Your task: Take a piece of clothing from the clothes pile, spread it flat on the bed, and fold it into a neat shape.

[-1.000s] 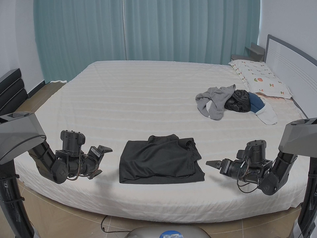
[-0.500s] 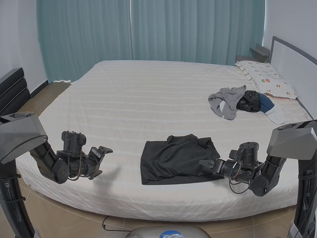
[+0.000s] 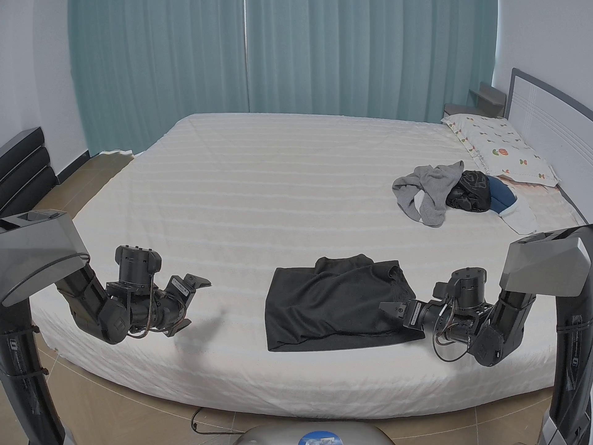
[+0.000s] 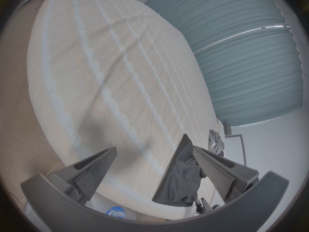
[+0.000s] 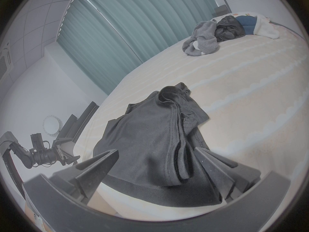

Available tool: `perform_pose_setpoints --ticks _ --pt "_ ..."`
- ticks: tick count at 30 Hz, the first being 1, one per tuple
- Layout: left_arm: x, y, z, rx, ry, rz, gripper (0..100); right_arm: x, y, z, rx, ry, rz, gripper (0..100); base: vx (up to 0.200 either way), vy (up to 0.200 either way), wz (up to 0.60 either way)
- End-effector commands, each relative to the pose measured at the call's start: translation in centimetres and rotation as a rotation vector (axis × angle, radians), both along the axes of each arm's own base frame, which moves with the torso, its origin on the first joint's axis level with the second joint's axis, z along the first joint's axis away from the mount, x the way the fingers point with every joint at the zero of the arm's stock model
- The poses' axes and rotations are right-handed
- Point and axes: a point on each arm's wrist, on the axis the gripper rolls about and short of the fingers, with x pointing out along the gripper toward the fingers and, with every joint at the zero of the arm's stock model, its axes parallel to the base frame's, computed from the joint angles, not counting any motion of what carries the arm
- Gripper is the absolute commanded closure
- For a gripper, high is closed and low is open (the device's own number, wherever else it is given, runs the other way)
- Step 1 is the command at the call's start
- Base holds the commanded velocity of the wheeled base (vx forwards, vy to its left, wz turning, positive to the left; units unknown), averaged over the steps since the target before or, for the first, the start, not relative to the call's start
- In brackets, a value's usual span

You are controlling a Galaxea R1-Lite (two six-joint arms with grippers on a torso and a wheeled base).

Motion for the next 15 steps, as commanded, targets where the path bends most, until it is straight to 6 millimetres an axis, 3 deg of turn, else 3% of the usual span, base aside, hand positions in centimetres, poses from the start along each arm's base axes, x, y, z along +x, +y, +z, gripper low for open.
perform_pose_setpoints --ticks 1,10,11,15 --pt "0.01 0.0 -0.05 0.0 0.001 0.0 0 -0.18 -0.11 0.08 0.0 0.003 -0.001 0 0.0 0.0 0.0" --pt "0.0 0.0 -0.06 0.0 0.003 0.0 0 0.16 0.18 -0.85 -0.004 0.02 0.012 0 0.0 0.0 0.0" --pt "0.0 -0.06 -0.05 0.0 0.001 -0.001 0 0.15 0.23 -0.8 -0.005 0.019 0.012 100 0.0 0.0 0.0" --pt "-0.01 -0.05 -0.06 0.0 0.003 -0.001 0 -0.31 0.01 -0.27 -0.016 0.014 0.005 100 0.0 0.0 0.0"
